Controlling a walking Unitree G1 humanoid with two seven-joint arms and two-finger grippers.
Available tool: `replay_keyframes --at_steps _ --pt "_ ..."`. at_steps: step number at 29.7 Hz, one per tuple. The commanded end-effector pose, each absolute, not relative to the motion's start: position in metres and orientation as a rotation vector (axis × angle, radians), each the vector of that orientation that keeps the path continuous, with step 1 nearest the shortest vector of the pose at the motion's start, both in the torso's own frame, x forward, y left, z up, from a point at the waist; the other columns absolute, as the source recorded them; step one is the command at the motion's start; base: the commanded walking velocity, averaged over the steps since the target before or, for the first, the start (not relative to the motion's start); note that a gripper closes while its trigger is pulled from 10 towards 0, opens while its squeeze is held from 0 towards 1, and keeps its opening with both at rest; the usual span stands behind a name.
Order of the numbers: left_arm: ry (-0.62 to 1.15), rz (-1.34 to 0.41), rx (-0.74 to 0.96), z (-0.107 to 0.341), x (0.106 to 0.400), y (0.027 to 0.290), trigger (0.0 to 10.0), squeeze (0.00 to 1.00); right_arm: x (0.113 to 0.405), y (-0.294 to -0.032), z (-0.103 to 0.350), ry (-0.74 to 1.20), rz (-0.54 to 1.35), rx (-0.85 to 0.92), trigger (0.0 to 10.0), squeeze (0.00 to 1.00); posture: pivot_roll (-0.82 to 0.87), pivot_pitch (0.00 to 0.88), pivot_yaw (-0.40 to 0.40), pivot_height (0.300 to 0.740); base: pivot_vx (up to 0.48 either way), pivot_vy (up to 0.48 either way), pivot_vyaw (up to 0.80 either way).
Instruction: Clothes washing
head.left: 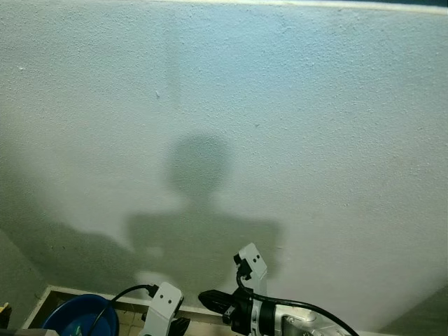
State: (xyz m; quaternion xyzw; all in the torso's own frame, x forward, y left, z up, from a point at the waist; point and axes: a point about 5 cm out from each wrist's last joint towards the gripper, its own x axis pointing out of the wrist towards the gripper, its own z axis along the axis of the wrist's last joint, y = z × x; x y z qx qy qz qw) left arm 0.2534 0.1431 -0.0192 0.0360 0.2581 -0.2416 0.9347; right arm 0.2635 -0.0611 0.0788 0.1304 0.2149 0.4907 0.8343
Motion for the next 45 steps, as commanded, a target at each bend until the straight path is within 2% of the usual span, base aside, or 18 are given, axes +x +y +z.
replay_keyframes --at_steps 1,12,25,45 --pt "0.584 -0.483 0.070 -0.029 0.244 0.146 10.0 0.00 0.261 -0.063 0.076 0.472 1.024 0.275 10.0 0.00 0.01 0.072 0.080 0.740 0.000 0.000 0.00" --pt "0.565 -0.477 0.062 -0.026 0.248 0.144 10.0 0.00 0.264 -0.067 0.077 0.473 1.050 0.284 10.0 0.00 0.01 0.069 0.059 0.740 0.000 0.000 0.00" --pt "0.566 -0.482 0.083 -0.021 0.257 0.146 10.0 0.00 0.274 -0.065 0.078 0.455 1.015 0.282 10.0 0.00 0.02 0.044 0.081 0.740 0.000 0.000 0.00" --pt "0.577 -0.476 0.086 -0.023 0.255 0.151 10.0 0.00 0.274 -0.060 0.080 0.448 1.046 0.268 10.0 0.00 0.02 0.023 0.069 0.740 0.000 0.000 0.00"
